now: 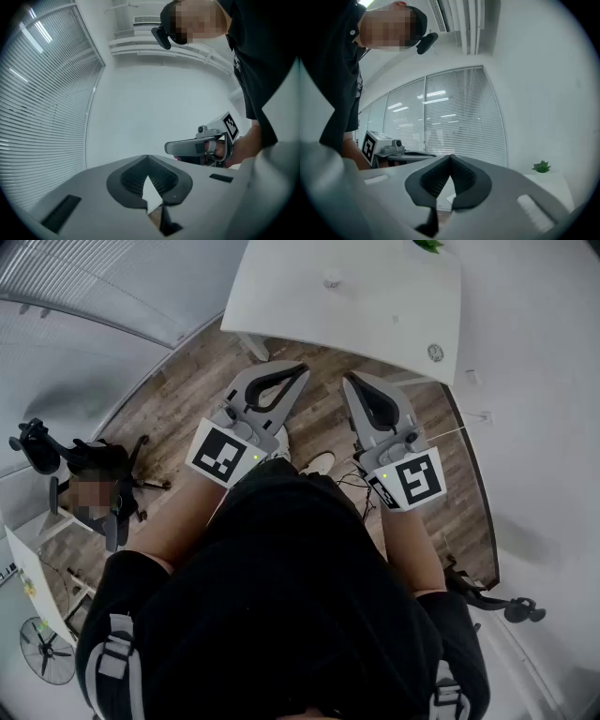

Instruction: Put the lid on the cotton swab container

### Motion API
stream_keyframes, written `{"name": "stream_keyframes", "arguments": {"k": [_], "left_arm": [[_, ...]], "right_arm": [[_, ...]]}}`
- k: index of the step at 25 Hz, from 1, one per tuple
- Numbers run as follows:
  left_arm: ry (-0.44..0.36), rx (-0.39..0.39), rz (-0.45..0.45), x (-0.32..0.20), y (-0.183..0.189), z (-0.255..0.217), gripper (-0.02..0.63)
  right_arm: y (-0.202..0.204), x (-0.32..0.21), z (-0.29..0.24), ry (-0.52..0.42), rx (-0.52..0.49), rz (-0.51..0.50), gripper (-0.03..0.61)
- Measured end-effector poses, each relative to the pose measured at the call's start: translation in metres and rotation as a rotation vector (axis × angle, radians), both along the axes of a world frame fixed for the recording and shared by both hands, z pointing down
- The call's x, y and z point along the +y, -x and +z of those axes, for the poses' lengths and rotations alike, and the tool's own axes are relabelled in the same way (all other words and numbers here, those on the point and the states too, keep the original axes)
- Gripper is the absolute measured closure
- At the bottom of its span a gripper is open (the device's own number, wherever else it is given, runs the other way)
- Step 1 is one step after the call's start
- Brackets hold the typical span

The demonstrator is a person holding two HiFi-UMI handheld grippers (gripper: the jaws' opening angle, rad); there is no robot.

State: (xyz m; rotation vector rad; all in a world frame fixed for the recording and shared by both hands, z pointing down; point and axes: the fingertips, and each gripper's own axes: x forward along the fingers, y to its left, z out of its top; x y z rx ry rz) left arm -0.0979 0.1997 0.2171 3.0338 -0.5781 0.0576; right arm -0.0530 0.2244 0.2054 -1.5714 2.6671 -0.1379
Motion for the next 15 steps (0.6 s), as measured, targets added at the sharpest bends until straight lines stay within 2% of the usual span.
{"name": "stream_keyframes", "arguments": {"k": [15], "left_arm": [[0.006, -0.009, -0.039, 0.023, 0.005, 0.000, 0.606]], "right_arm": [[-0.008, 0.028, 0.002, 0.011, -0.031, -0.006, 0.572]]}}
